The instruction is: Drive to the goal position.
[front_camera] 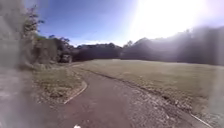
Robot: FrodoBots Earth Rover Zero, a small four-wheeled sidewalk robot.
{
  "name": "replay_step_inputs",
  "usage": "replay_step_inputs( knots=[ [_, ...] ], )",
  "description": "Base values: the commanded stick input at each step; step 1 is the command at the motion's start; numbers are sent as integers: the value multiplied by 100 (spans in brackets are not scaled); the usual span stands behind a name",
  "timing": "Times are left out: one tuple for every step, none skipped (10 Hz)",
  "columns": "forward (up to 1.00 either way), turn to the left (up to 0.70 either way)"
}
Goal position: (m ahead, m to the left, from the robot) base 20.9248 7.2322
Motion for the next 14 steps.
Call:
replay_step_inputs(
  knots=[
    [60, 15],
    [60, 15],
    [60, 15],
    [60, 15],
    [60, 15],
    [60, 15],
    [60, 12],
    [60, 10],
    [60, 0],
    [60, 0],
    [60, 0],
    [60, 0],
    [60, 0],
    [60, 0]
  ],
)
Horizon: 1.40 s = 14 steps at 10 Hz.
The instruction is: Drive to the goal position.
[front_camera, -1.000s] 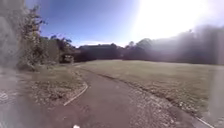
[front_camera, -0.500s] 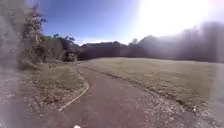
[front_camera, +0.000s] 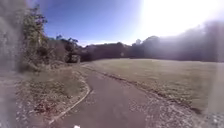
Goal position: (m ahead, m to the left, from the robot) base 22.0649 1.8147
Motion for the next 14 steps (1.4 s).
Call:
replay_step_inputs(
  knots=[
    [60, 0],
    [60, 0],
    [60, 0],
    [60, 0],
    [60, 0],
    [60, 0],
    [60, 0],
    [60, 0],
    [60, 0],
    [60, 0],
    [60, 0],
    [60, 0],
    [60, 0],
    [60, 0]
  ],
)
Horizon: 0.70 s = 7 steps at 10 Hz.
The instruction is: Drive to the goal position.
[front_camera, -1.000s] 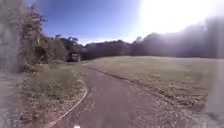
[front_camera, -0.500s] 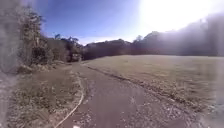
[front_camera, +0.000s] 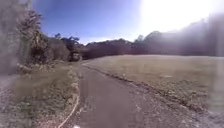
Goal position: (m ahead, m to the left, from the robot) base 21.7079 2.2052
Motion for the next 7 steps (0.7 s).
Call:
replay_step_inputs(
  knots=[
    [60, 0],
    [60, 0],
    [60, 0],
    [60, 0],
    [60, 0],
    [60, 0],
    [60, 0]
  ],
)
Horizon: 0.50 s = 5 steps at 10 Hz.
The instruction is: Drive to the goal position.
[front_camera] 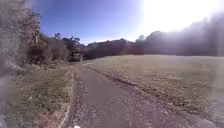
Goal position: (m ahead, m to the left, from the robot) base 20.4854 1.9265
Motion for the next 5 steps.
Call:
replay_step_inputs(
  knots=[
    [60, 0],
    [60, 0],
    [60, 0],
    [60, 15],
    [60, 15]
  ],
)
